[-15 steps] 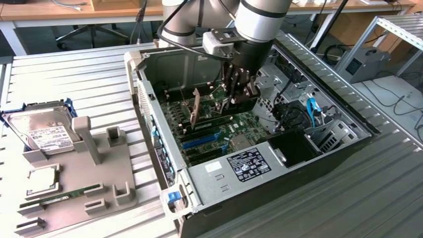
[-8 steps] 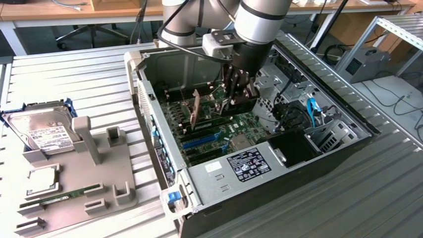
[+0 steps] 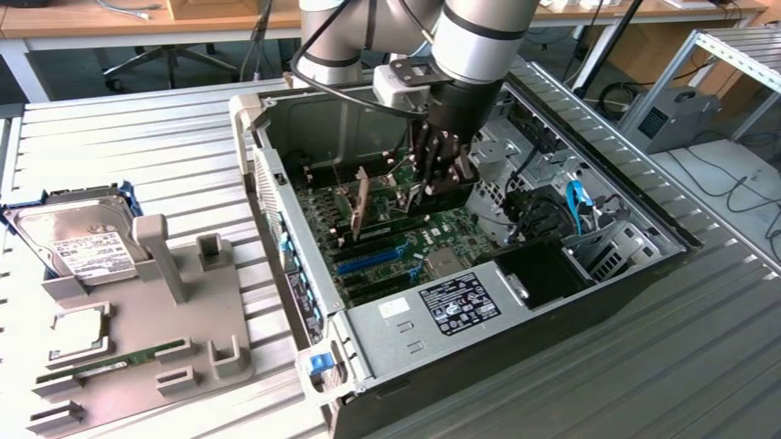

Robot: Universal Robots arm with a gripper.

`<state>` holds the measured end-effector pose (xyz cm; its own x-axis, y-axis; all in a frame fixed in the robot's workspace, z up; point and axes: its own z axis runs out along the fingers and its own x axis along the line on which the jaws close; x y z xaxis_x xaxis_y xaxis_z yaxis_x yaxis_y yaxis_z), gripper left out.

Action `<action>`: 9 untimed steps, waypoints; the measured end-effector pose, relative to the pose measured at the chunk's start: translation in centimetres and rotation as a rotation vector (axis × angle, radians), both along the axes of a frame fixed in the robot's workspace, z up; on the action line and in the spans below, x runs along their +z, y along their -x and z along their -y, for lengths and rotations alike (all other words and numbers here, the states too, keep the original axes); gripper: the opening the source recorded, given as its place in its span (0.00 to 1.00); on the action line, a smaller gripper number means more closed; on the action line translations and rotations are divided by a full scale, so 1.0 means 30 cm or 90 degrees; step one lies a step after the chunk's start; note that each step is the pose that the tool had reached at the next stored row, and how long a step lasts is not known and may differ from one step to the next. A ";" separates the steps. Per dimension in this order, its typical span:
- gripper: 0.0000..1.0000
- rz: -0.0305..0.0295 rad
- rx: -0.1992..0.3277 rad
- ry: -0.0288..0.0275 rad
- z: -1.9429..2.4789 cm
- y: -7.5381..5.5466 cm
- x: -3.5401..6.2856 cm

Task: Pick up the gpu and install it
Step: 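Insert the gpu into the slot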

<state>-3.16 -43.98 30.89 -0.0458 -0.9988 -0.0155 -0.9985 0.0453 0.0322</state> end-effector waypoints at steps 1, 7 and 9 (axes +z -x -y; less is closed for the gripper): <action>0.26 0.0000 0.000 0.0000 0.000 0.000 -0.001; 0.26 0.0000 0.000 0.0000 0.000 0.000 -0.008; 0.26 0.0000 0.000 0.0000 0.000 0.000 -0.010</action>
